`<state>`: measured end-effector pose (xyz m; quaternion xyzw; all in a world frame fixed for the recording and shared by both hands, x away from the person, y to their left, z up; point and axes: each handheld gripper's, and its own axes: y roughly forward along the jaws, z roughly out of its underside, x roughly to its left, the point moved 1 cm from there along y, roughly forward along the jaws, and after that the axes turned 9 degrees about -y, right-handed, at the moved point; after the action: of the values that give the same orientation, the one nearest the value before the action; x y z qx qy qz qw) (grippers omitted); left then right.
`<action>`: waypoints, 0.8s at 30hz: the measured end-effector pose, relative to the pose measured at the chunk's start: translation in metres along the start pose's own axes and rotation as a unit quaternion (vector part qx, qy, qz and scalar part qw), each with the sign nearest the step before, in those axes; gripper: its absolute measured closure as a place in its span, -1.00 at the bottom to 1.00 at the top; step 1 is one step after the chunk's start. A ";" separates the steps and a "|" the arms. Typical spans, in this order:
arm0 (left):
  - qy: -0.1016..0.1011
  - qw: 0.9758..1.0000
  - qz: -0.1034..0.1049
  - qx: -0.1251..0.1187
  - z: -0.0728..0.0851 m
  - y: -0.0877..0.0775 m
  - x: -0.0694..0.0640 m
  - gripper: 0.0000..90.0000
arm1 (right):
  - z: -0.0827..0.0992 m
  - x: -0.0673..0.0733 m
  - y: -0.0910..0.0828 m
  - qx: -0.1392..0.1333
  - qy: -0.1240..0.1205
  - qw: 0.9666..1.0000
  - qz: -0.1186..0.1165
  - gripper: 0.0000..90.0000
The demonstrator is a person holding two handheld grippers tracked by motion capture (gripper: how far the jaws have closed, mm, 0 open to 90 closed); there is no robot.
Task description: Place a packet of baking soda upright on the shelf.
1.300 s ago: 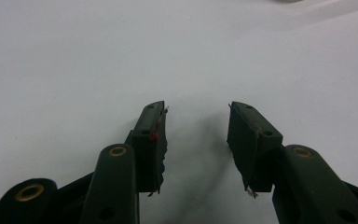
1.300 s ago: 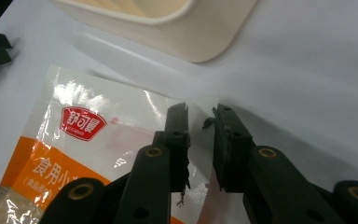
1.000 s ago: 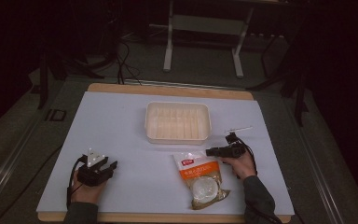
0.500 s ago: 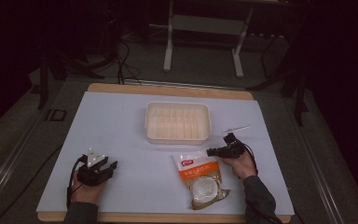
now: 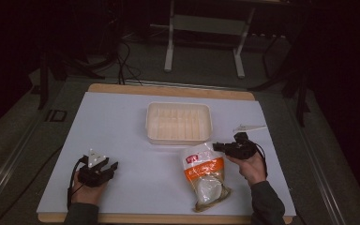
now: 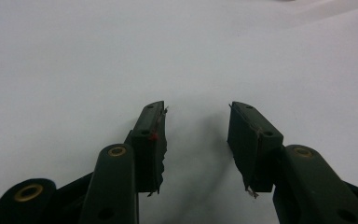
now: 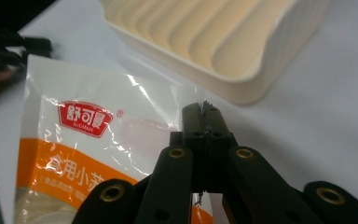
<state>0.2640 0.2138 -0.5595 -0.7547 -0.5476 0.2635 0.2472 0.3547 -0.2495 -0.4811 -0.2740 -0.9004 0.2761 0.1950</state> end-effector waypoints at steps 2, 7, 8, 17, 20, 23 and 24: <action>0.000 1.000 -0.001 0.000 0.000 0.000 0.000 0.25 | -0.004 0.004 -0.008 -0.013 -0.005 1.000 0.004 1.00; 0.000 1.000 -0.001 0.001 0.000 0.000 0.000 0.25 | -0.013 0.014 -0.025 -0.044 -0.013 0.999 0.007 1.00; 0.000 1.000 -0.001 0.001 0.000 0.000 0.000 0.25 | -0.013 0.014 -0.025 -0.044 -0.013 0.999 0.007 1.00; 0.000 1.000 0.000 0.000 0.000 0.000 0.000 0.25 | -0.026 0.023 -0.049 -0.080 -0.023 0.996 0.009 1.00; -0.001 1.000 0.000 0.000 0.000 0.000 0.000 0.25 | -0.030 0.027 -0.056 -0.087 -0.031 0.996 0.012 1.00; 0.000 1.000 -0.001 0.001 0.000 0.000 0.000 0.25 | -0.034 0.030 -0.061 -0.094 -0.036 0.995 0.014 1.00; -0.001 1.000 0.000 0.001 0.000 0.000 0.000 0.25 | -0.035 0.031 -0.063 -0.096 -0.037 0.995 0.014 1.00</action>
<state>0.2641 0.2137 -0.5594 -0.7541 -0.5478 0.2646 0.2475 0.3241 -0.2608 -0.4102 -0.2932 -0.9256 0.2008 0.1301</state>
